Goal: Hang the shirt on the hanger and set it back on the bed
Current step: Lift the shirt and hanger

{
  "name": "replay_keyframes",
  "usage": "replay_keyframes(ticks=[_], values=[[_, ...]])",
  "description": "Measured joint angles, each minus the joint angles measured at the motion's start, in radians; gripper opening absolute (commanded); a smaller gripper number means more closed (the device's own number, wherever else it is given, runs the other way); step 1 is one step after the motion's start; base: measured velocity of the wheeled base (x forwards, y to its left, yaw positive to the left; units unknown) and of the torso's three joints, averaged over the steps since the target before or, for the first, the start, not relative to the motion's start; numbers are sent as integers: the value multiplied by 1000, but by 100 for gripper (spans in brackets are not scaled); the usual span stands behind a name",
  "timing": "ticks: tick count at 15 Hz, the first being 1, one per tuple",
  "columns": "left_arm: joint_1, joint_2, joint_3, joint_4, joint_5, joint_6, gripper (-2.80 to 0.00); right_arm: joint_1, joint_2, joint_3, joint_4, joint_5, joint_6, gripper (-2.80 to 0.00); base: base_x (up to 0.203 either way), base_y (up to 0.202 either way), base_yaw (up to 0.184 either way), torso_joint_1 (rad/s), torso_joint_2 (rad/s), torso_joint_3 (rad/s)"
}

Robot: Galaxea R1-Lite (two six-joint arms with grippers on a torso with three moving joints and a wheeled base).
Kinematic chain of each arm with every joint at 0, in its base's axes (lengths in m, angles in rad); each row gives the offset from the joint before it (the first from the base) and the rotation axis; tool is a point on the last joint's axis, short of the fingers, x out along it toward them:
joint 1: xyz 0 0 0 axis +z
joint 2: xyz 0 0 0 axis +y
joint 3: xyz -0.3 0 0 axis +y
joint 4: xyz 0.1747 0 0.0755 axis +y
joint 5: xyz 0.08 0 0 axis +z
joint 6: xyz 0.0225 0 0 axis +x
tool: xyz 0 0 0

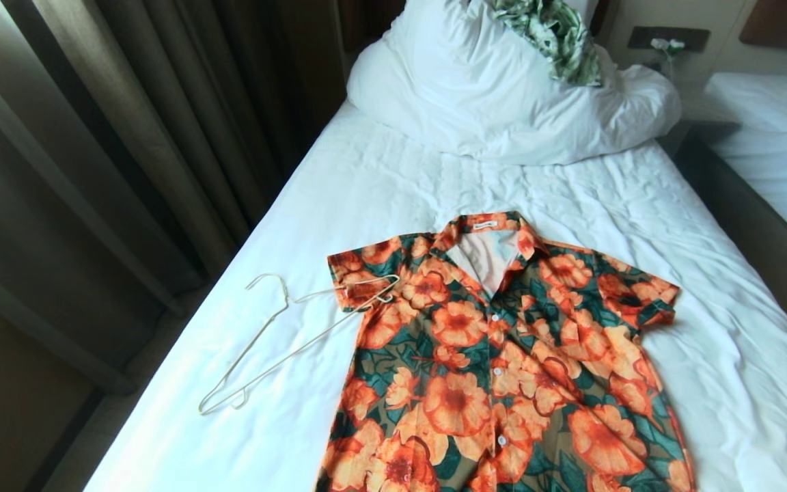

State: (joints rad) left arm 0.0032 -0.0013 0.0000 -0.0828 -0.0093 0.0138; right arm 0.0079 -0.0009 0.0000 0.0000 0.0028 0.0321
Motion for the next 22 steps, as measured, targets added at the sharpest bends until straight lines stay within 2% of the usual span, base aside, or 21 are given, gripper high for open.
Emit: replay_keyframes(ticks=[22], values=[[0,0,0,0,0,-3,-280,0,0,0,0,0,0,-280,0,0,0,0,0,0]])
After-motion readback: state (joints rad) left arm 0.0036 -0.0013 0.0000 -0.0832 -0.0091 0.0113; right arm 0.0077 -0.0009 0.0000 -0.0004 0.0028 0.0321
